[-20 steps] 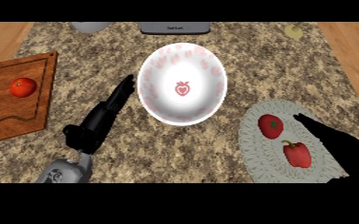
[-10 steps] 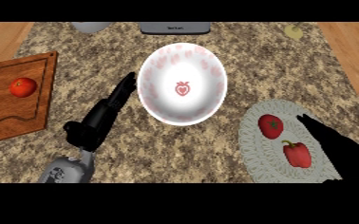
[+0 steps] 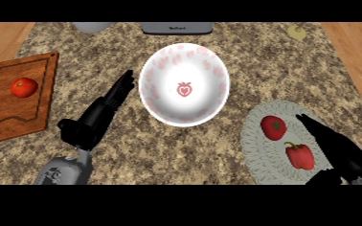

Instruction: Pick the bell pepper from the placemat and place it in the bowl

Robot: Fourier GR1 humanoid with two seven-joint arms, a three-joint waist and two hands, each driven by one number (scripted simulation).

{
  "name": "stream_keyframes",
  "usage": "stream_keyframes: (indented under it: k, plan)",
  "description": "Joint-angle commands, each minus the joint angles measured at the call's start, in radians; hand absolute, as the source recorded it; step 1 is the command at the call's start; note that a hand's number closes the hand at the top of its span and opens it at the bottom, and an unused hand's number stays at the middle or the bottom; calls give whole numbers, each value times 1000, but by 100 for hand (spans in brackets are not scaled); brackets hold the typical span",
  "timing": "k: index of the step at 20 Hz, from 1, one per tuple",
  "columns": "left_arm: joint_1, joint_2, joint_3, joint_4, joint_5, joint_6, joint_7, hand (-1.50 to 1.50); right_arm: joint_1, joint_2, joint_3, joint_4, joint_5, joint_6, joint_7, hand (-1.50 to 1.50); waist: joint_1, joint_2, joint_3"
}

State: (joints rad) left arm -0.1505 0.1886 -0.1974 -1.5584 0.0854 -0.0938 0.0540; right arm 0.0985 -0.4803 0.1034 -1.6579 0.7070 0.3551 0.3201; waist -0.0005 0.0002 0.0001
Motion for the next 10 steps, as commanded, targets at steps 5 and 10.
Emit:
stream_keyframes:
  k: [5,10]
  plan:
    - [20,-64,8,-6,-67,0,8,0,-1,65,-33,88,70,-40,-110,-150,-1,0,0]
    - [-14,-28,67,24,-31,-58,16,0,-81,101,-12,190,103,-101,-201,150,2,1,0]
